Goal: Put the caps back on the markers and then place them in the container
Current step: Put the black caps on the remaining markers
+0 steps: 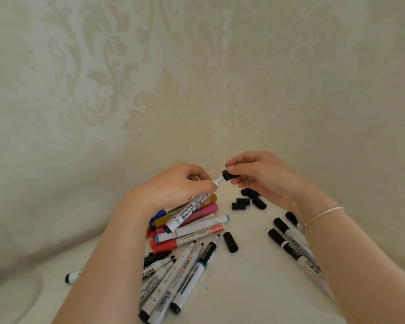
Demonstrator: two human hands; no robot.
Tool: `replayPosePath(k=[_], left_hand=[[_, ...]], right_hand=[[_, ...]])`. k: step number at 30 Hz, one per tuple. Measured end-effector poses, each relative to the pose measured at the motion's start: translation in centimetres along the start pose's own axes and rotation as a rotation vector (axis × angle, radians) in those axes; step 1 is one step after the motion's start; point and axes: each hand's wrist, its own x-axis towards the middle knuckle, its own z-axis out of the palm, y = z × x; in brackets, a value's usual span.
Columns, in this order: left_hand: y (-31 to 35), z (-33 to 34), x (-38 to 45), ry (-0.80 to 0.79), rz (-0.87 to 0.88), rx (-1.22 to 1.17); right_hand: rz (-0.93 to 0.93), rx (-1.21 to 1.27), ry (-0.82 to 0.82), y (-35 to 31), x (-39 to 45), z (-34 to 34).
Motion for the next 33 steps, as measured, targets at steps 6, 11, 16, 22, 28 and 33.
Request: replayPosePath(k=[6,11,16,22,28,33], left_hand=[[-0.14,-0.19,-0.12,0.0,-0.005,0.005],[-0.55,-0.65,-0.06,0.045,-0.031,0.023],[-0.18,-0.47,-0.07,0.021,-0.014,0.008],[0.3,-0.22,-0.14,-0.005,-0.002,0.007],[0.25,-0.22,-0.09,-0.017,-0.005,-0.012],[0.06,-0.29,-0.09,-0.014,-0.005,-0.023]], right_hand=[[0.031,0.106,0.0,-0.07,-0.08,0.01],[0.092,0.324,0.002,-0.32,-0.26,-0.41],[0.099,0.419,0.002,-0.45,-0.35,-0.18],[0.056,0.425,0.023,-0.45,-0.21,-0.19],[0.032,0.3,-0.048,-0.46,-0.19,0.14],[0.048,0.318,-0.08,-0.43,-0.23,0.43]])
